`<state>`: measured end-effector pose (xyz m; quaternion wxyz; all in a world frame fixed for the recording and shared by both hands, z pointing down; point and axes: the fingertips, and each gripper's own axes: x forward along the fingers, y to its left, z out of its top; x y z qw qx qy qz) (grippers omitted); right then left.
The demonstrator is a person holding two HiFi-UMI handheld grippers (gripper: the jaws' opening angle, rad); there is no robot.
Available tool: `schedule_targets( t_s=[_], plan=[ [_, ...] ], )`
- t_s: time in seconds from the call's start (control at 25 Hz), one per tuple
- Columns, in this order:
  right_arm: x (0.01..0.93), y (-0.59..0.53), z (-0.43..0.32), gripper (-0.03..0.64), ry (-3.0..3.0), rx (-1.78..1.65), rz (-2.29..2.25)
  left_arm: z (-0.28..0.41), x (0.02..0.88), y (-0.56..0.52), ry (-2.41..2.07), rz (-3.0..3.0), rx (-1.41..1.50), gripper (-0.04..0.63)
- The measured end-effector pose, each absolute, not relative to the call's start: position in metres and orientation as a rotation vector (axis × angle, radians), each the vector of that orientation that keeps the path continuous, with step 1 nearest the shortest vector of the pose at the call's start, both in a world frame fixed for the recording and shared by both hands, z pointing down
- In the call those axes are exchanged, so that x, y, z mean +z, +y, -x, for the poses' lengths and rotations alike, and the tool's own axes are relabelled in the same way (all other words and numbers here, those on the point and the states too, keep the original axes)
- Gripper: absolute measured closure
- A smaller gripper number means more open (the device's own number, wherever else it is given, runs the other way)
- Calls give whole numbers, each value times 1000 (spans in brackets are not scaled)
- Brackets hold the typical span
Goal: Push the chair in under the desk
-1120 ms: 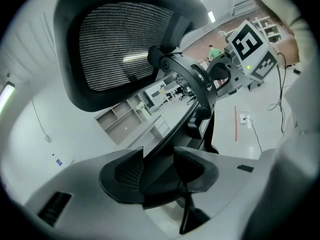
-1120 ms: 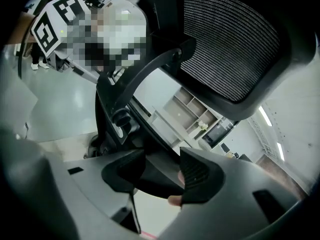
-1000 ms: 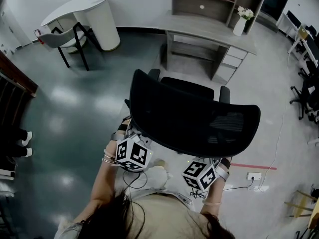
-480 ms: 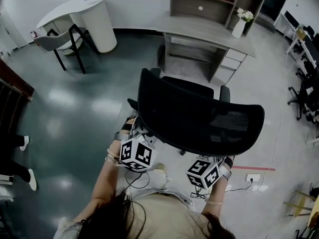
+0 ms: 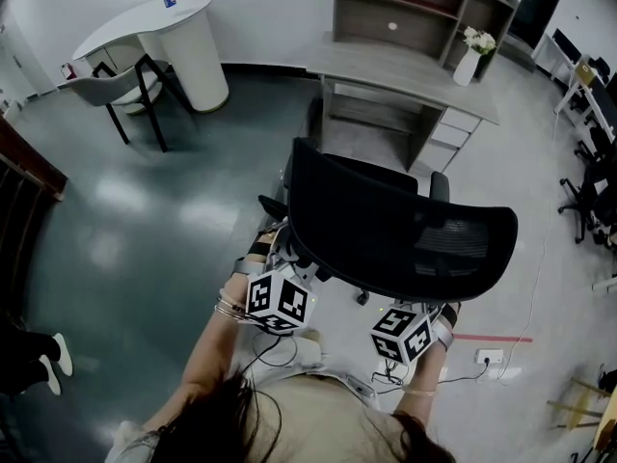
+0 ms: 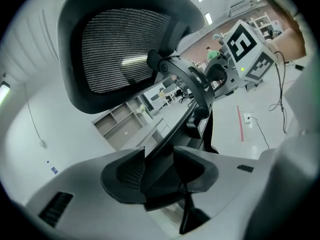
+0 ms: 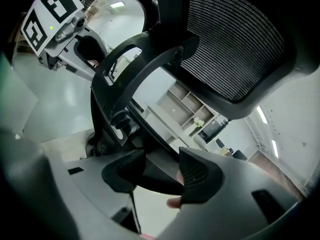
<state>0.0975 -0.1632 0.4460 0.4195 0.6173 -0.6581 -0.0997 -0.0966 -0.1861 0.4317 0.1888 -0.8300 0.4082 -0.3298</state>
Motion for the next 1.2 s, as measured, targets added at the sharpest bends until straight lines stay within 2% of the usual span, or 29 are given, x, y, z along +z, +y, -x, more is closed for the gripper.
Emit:
schedule_targets(
  t_s=[1.2],
  plan=[
    [442, -268, -119, 413, -1712, -277, -1496, 76, 426, -279, 1237, 2354, -912, 420]
  ],
)
